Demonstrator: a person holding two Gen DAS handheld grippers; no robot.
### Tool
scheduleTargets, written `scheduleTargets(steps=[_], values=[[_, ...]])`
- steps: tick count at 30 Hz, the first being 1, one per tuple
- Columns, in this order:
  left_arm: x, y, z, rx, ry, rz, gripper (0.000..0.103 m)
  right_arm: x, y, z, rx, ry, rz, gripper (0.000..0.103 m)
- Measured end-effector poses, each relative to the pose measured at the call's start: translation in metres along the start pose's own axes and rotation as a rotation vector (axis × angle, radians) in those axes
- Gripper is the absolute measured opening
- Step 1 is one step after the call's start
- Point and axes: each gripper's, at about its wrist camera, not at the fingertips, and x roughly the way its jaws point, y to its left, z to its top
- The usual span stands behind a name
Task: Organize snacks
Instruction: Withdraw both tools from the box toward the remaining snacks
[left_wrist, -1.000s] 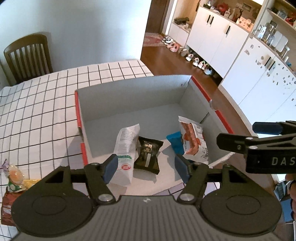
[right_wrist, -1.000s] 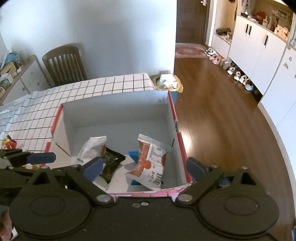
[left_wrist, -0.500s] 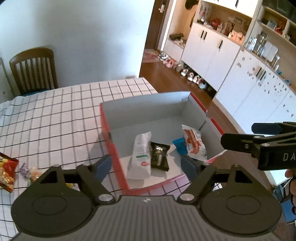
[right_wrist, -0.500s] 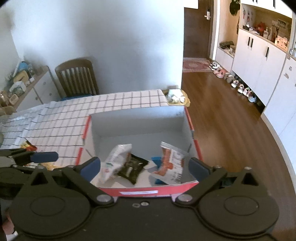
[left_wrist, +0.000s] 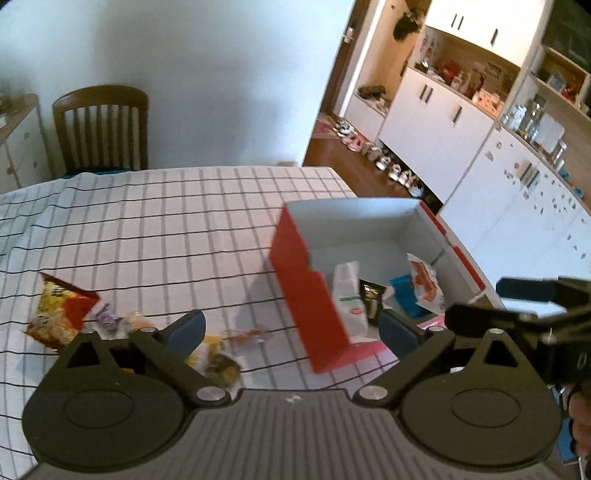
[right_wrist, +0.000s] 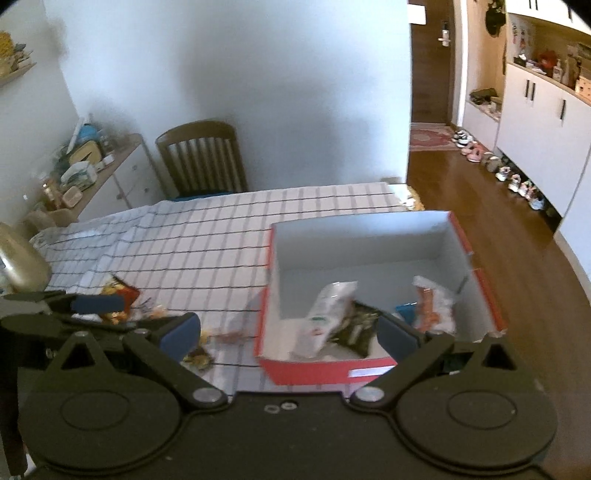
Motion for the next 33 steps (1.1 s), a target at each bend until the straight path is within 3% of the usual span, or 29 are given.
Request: scheduleTargets(steps=[18,33], values=[[-0.007,0.147,-0.003,-0.027,0.025,0.105,0.101,0.045,0.091,-0.031,0.036,0.075,0.037,0.1],[0.053,0.241,0.012,-0.07,0.155,0.193,0.101,0.122,0.174,-0.033,0.043,0.208,0.056,0.099]])
